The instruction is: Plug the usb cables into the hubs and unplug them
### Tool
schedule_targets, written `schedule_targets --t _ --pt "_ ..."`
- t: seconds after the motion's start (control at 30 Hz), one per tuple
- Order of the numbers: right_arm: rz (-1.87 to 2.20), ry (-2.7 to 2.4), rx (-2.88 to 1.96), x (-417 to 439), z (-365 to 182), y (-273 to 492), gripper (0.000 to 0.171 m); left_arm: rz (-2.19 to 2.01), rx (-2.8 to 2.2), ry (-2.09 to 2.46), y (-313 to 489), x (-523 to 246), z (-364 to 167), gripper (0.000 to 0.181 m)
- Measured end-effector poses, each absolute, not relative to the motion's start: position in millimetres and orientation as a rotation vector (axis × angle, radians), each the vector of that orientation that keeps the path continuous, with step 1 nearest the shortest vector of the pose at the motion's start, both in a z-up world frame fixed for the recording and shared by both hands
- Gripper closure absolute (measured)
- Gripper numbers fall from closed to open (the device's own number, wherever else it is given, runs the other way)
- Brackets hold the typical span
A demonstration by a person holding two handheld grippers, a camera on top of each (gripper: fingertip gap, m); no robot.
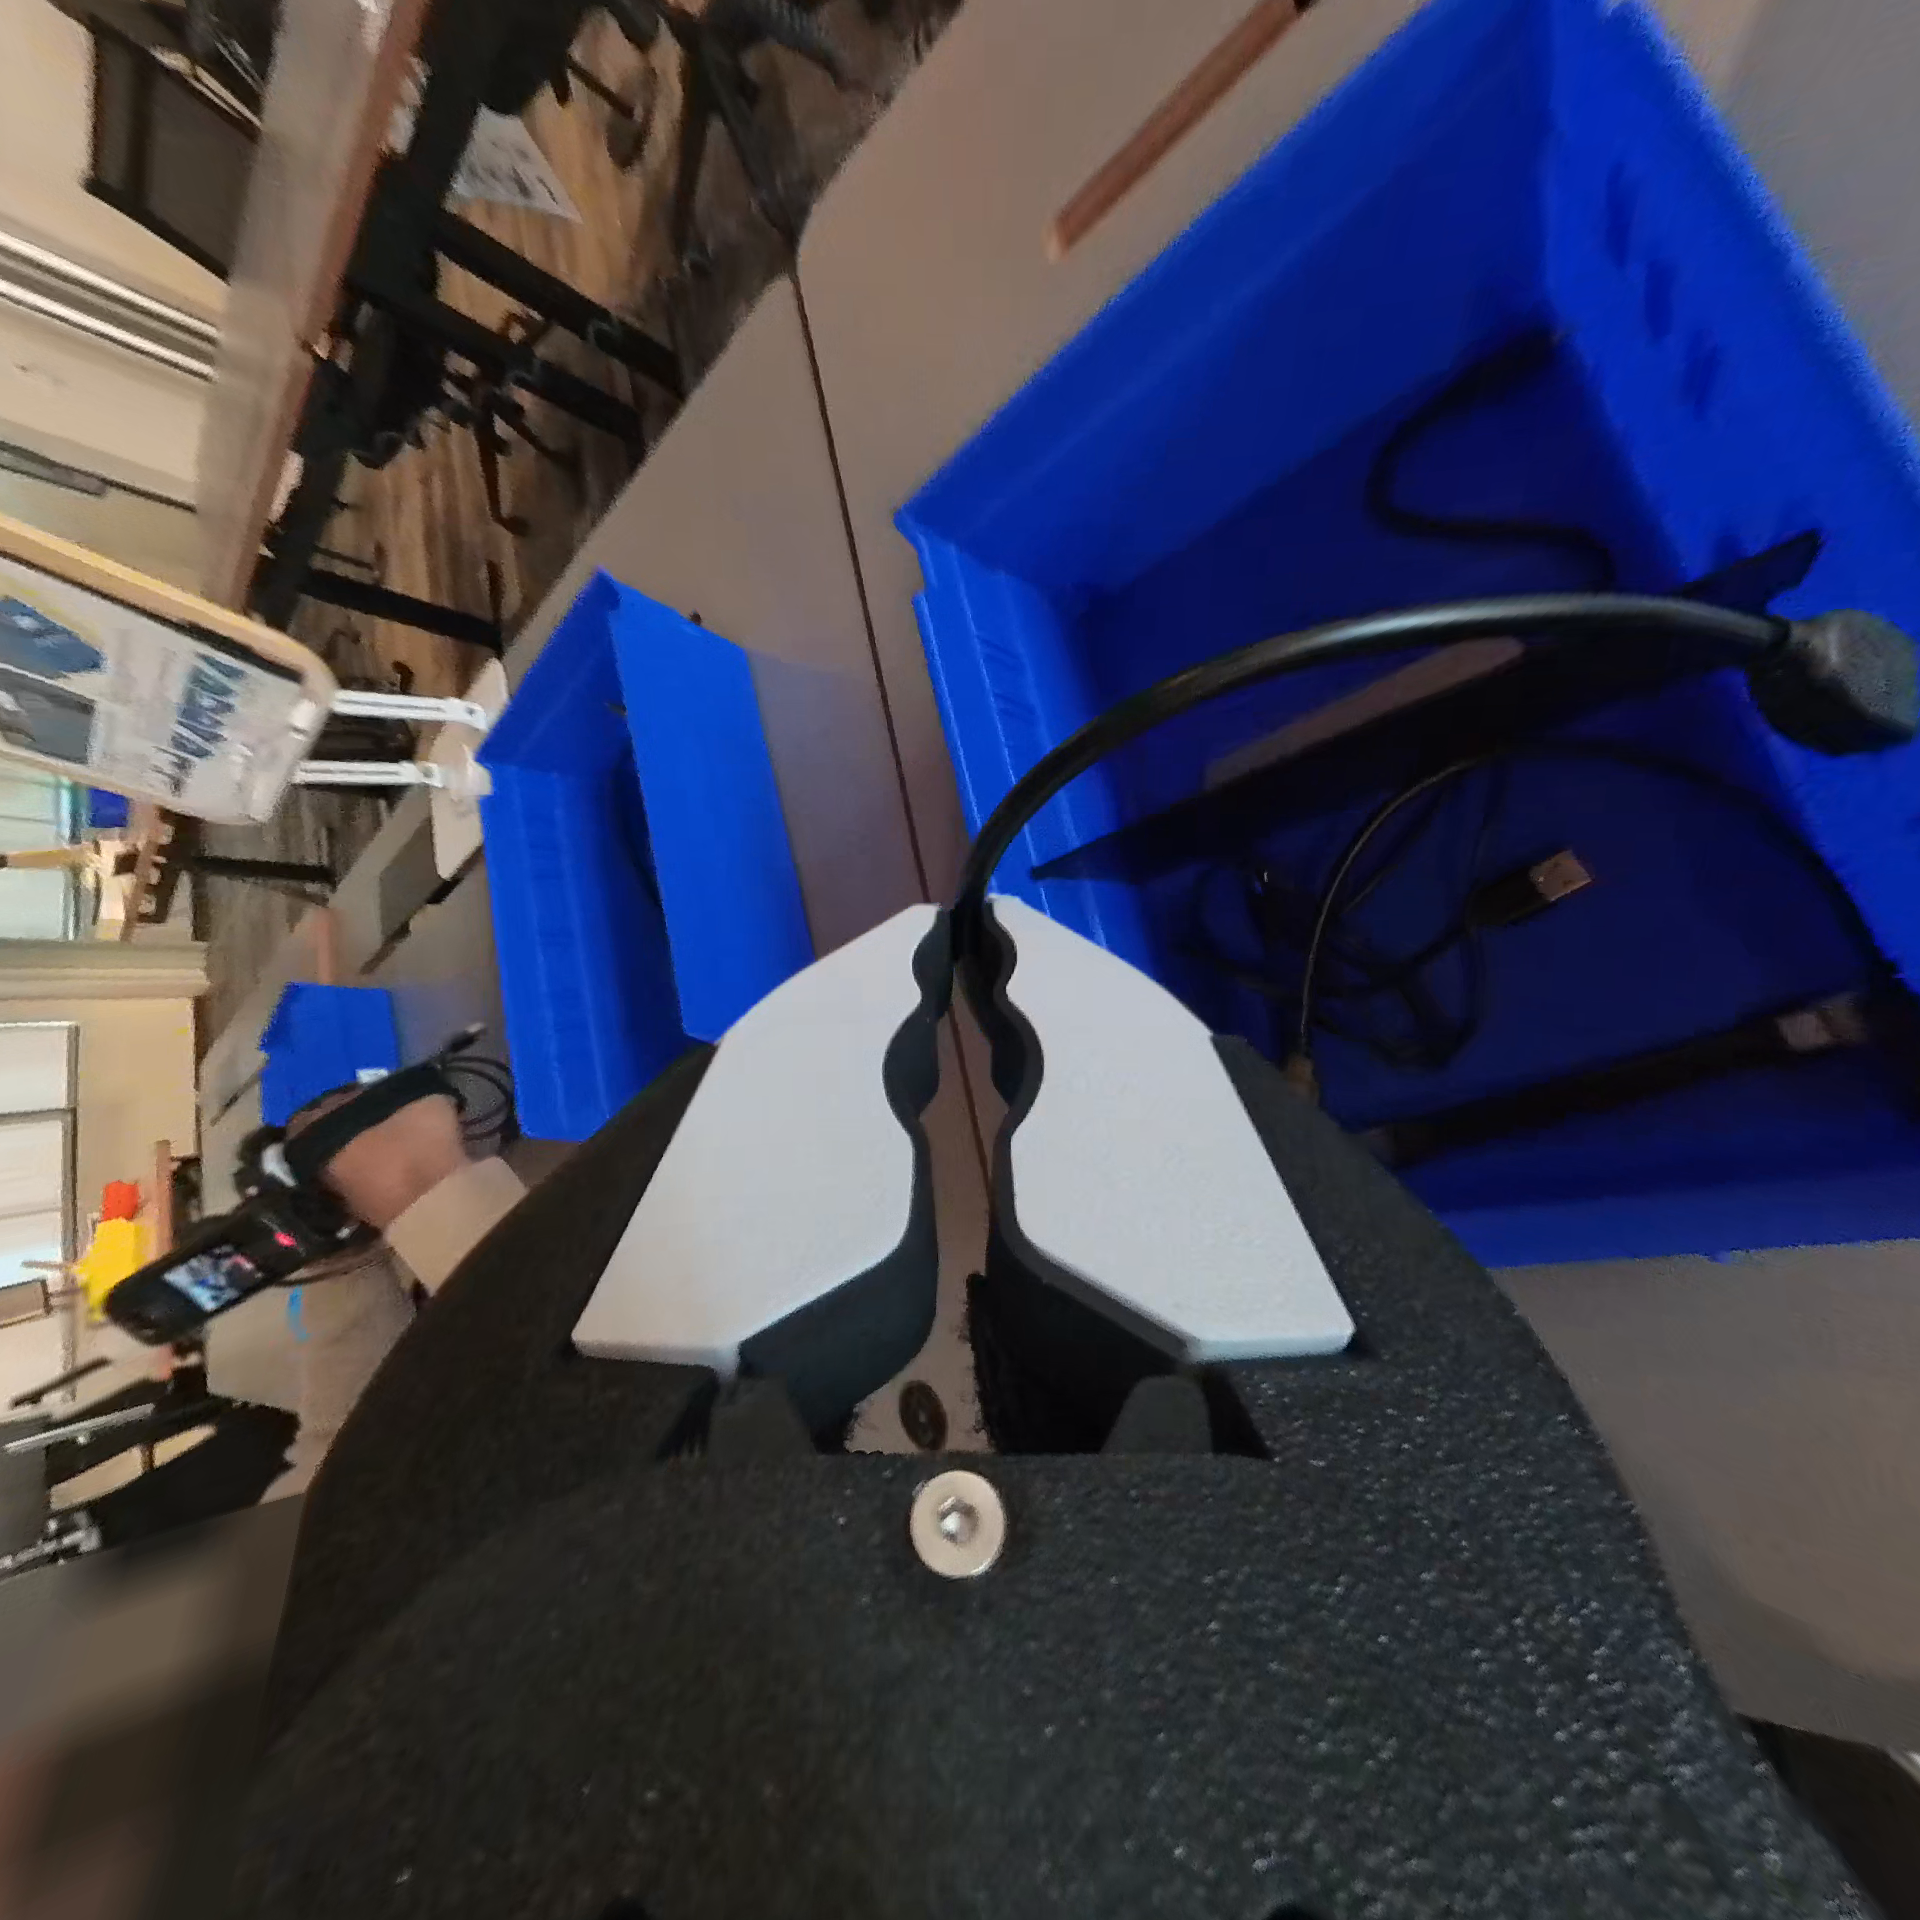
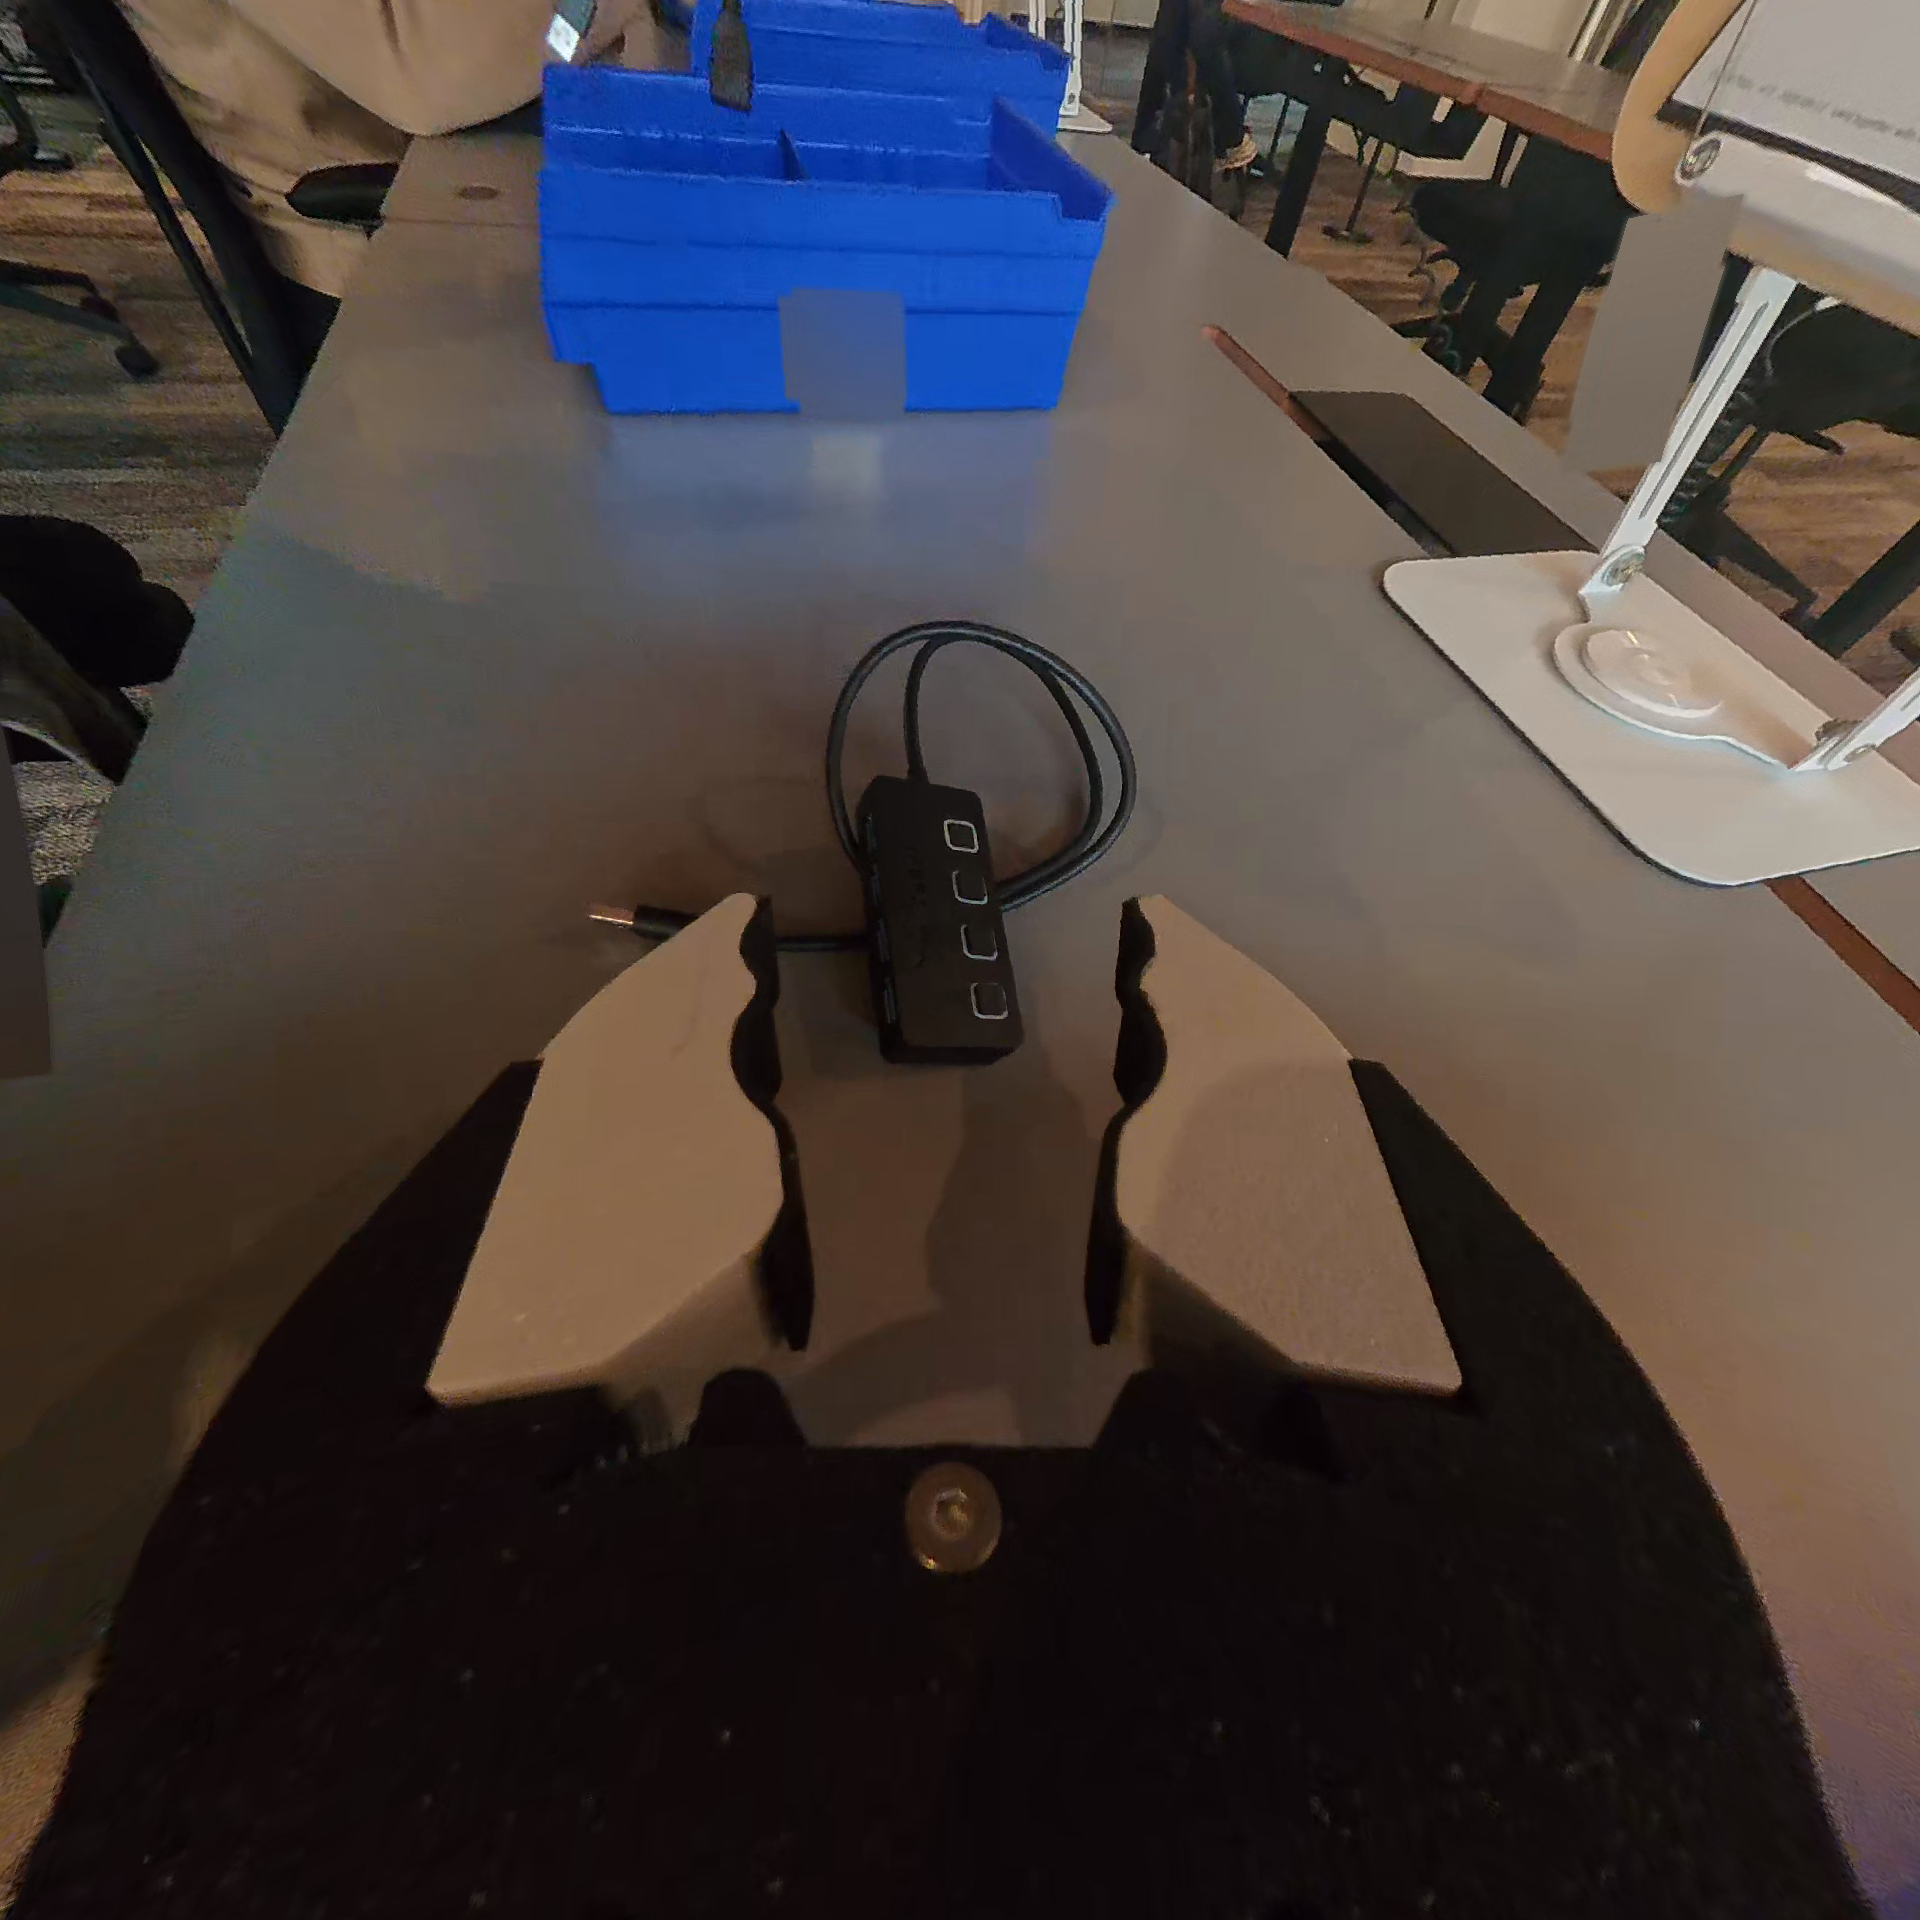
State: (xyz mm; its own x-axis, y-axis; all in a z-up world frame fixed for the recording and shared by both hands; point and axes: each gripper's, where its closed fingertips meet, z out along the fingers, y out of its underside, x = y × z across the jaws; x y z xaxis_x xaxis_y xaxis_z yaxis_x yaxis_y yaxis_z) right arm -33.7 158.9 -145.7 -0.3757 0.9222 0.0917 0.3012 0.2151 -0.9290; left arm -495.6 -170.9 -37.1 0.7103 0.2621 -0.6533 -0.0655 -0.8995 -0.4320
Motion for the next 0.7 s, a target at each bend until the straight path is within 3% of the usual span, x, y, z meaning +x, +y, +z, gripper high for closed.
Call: schedule_targets --t 0.37,0.7 --pt "1.165 -1.823 -1.1 -30 -139 152 0.111 0.992 -2.357 0.109 -117 -409 9 0.177" --pt "1.184 -1.813 -1.069 -25 -131 149 0.111 0.848 -2.228 0.478 -53 -306 -3 0.177"
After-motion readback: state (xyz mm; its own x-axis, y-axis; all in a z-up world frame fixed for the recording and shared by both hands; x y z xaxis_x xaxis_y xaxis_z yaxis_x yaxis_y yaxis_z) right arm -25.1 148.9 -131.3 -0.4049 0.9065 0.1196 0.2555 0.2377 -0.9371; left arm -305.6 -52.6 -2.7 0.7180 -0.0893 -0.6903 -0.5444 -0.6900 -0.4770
